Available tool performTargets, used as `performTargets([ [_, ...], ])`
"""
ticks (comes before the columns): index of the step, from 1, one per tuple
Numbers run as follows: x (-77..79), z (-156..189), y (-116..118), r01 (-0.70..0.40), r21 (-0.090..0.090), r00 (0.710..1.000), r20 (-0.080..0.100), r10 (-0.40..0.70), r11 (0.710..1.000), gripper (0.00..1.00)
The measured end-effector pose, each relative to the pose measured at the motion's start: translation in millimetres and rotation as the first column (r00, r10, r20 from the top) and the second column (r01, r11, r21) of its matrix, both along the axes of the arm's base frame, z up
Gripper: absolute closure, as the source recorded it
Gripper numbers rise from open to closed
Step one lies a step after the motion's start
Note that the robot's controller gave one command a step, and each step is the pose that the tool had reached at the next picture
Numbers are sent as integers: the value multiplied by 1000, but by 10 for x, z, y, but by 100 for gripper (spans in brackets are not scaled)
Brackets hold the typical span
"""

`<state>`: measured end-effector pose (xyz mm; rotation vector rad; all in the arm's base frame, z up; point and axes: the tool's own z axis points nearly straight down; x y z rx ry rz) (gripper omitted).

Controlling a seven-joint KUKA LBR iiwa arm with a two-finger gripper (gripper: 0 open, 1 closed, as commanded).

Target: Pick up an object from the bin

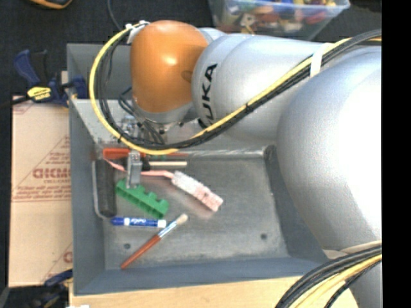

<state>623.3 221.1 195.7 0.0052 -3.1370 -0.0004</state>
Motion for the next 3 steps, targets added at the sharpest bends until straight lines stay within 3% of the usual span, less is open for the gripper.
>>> performTargets([
  [1, 19, 56, -12, 4, 2, 1000, 8, -4, 1000, 0],
  [2, 33, -157, -372, -144, -1, 989, 6, 144, 990, 0],
  [3, 43, -565, -213, -343, 0, 939, 12, 342, 940, 0],
])
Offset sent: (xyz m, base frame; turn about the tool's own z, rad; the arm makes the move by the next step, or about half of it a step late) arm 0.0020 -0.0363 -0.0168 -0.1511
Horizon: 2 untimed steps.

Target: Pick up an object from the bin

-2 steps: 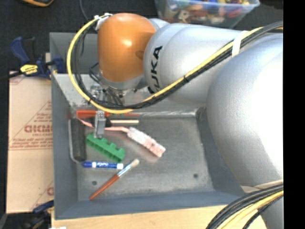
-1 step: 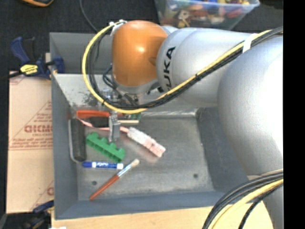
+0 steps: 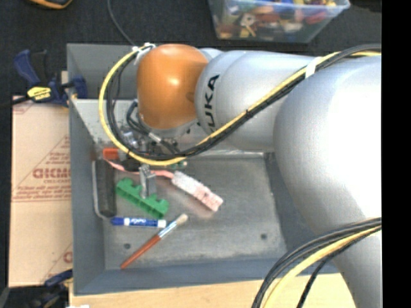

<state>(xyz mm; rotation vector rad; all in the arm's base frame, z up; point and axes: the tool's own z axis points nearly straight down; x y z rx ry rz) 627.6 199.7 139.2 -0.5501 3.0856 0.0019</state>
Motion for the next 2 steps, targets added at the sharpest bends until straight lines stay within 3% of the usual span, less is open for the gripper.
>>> performTargets([
  [1, 130, 179, -756, 37, -3, 999, 7, -37, 999, 0],
  [2, -223, 283, -49, -29, 5, 1000, -1, 29, 1000, 0],
])
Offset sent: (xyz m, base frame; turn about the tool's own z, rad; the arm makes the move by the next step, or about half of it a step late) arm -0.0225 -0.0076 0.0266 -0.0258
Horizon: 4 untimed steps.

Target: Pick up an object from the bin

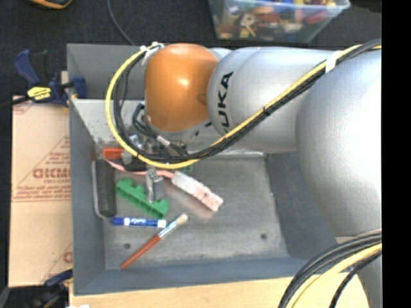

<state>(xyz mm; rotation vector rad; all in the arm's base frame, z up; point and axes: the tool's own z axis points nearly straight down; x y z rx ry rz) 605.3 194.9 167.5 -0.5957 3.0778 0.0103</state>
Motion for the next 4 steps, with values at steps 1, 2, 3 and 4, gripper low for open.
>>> performTargets([
  [1, 171, -679, -874, -6, -7, 1000, 10, 6, 1000, 0],
  [2, 153, -731, -908, -72, -6, 997, 10, 72, 997, 0],
  [3, 261, -875, -1138, -431, -14, 902, 12, 431, 902, 0],
  [4, 25, -954, -1174, -372, -9, 928, 20, 372, 928, 0],
])
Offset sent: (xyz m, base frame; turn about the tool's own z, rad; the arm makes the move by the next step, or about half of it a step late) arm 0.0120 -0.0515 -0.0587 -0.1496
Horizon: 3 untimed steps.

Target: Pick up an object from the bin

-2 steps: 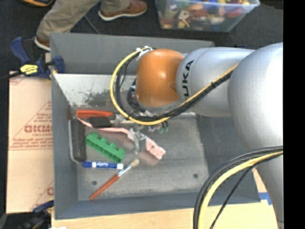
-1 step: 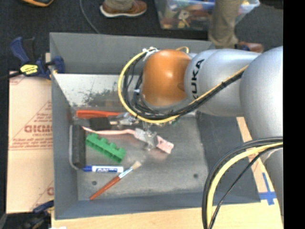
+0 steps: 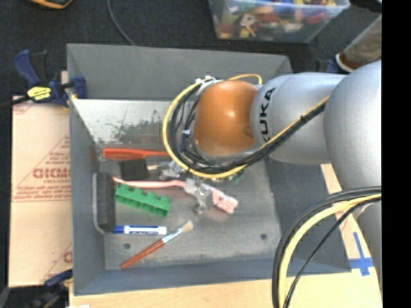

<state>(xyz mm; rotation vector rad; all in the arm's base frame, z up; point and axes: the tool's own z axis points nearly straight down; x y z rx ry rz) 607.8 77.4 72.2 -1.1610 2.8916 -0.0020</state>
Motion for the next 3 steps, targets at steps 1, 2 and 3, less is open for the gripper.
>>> performTargets([
  [1, 49, 11, -472, -593, -23, 805, 3, 594, 805, 100],
  [2, 48, 12, -468, -593, -22, 805, 2, 593, 805, 100],
  [3, 47, 12, -467, -592, -22, 806, 1, 592, 806, 100],
])
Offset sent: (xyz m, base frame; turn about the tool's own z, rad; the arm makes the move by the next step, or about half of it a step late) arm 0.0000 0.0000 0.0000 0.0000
